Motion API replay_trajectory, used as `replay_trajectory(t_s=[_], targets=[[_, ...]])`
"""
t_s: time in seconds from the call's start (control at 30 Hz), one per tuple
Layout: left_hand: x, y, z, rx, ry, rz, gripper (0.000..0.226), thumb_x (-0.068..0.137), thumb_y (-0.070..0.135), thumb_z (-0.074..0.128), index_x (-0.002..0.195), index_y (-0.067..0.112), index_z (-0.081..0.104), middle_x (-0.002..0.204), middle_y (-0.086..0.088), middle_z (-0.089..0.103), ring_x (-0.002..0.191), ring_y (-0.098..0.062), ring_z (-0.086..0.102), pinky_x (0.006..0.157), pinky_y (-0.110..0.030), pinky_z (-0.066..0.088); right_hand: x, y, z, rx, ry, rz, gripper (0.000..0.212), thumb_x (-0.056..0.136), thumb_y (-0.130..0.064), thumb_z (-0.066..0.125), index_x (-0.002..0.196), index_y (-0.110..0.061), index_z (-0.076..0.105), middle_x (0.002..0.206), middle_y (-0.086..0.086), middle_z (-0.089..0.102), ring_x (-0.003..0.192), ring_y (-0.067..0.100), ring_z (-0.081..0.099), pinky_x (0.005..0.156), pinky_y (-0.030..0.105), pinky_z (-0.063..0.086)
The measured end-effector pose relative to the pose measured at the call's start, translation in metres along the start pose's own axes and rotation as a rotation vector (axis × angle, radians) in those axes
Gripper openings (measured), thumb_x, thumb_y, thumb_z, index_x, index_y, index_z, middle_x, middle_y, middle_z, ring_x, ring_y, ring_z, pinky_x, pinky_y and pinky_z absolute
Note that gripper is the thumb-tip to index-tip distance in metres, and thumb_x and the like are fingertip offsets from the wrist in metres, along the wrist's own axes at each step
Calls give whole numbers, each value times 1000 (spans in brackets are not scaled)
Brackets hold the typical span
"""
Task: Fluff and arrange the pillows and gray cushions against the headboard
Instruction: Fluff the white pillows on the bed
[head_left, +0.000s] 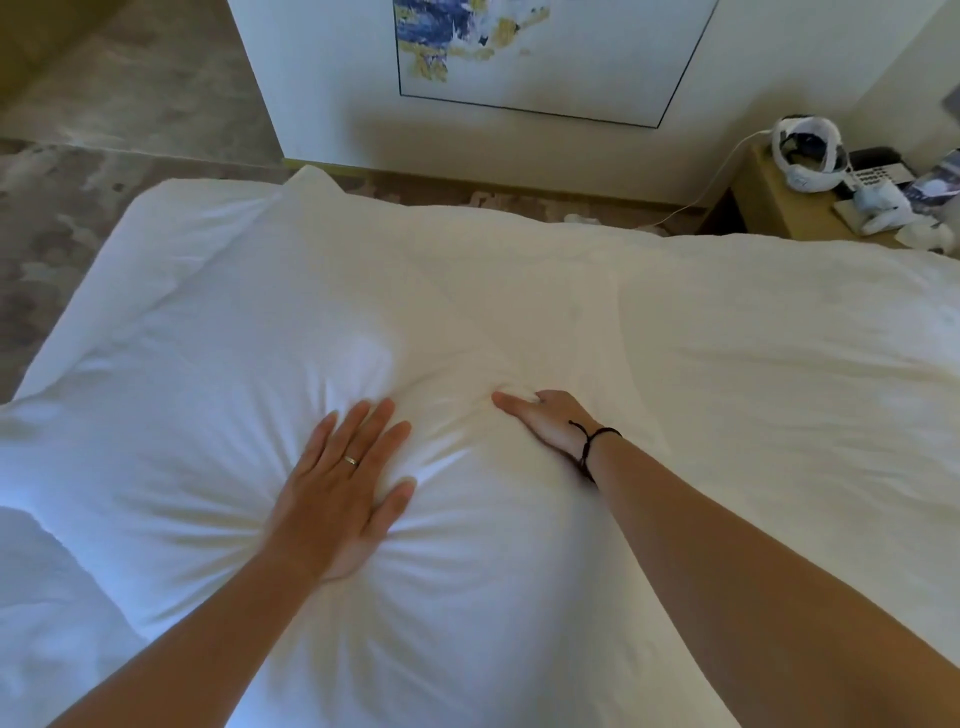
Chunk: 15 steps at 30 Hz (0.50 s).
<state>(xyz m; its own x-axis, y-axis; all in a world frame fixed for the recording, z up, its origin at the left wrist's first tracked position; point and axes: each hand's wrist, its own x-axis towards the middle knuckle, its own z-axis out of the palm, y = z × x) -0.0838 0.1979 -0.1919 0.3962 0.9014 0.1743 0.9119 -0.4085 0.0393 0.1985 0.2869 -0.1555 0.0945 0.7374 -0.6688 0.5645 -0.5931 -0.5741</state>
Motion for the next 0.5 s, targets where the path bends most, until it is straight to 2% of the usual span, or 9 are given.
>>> replay_trajectory(t_s=[0.03, 0.13, 0.17, 0.2, 0.23, 0.27, 0.33, 0.43, 0.5], targets=[[0, 1, -2, -4, 0, 2, 63, 98, 53, 31, 153, 23, 26, 163, 0, 16, 150, -20, 13, 120, -48, 15, 0, 1, 3, 44, -22, 10, 87, 56, -79, 65, 119, -19, 64, 110, 0, 69, 95, 22, 67, 91, 38, 52], [-1, 3, -10, -20, -8, 6, 63, 98, 53, 32, 153, 23, 26, 163, 0, 17, 150, -20, 14, 120, -49, 17, -7, 8, 15, 84, 37, -48, 70, 75, -56, 69, 123, -6, 62, 116, 12, 67, 105, 28, 63, 97, 41, 48], [-2, 4, -15, -29, -11, 11, 62, 98, 52, 32, 153, 23, 27, 163, 0, 18, 150, -20, 15, 119, -50, 18, -11, 9, 18, 91, 90, -94, 55, 79, -47, 70, 113, -4, 66, 105, 12, 68, 99, 28, 63, 90, 39, 50], [-4, 6, -20, -40, -9, 18, 62, 98, 52, 33, 152, 22, 29, 163, -1, 19, 150, -21, 16, 119, -50, 19, -18, 9, 19, 90, 129, -132, 35, 81, -38, 69, 93, -5, 70, 86, 14, 67, 82, 24, 63, 74, 36, 50], [-6, 7, -25, -54, 1, 24, 61, 98, 51, 34, 151, 21, 32, 162, -2, 21, 149, -22, 17, 118, -51, 20, -25, 10, 19, 98, 157, -166, 26, 82, -32, 68, 66, -14, 60, 61, 6, 53, 62, 18, 54, 56, 30, 41], [-6, 9, -32, -73, 15, 28, 60, 98, 51, 35, 150, 20, 35, 161, -3, 23, 149, -23, 19, 117, -52, 21, -32, 9, 18, 94, 173, -198, 40, 84, -28, 67, 54, -18, 42, 52, -1, 38, 51, 15, 40, 49, 28, 28], [-3, 15, -52, -116, 43, 42, 59, 99, 51, 36, 147, 18, 39, 159, -5, 27, 147, -26, 23, 117, -51, 22, -51, 7, 16, 57, 260, -270, 45, 87, -27, 62, 57, -18, 30, 54, -4, 30, 49, 15, 31, 49, 29, 22], [18, 28, -97, -127, 90, 121, 59, 98, 54, 39, 143, 17, 44, 157, -9, 31, 144, -31, 30, 117, -51, 22, -96, 3, 4, 9, 361, -396, 38, 95, -32, 50, 66, -18, 32, 60, -4, 37, 54, 15, 36, 50, 29, 23], [36, 39, -134, -92, 82, 169, 64, 95, 62, 39, 142, 20, 42, 158, -10, 29, 144, -31, 28, 118, -49, 19, -135, 4, -4, -98, 413, -558, 35, 98, -34, 46, 73, -17, 31, 59, -7, 35, 53, 15, 35, 50, 30, 22]])
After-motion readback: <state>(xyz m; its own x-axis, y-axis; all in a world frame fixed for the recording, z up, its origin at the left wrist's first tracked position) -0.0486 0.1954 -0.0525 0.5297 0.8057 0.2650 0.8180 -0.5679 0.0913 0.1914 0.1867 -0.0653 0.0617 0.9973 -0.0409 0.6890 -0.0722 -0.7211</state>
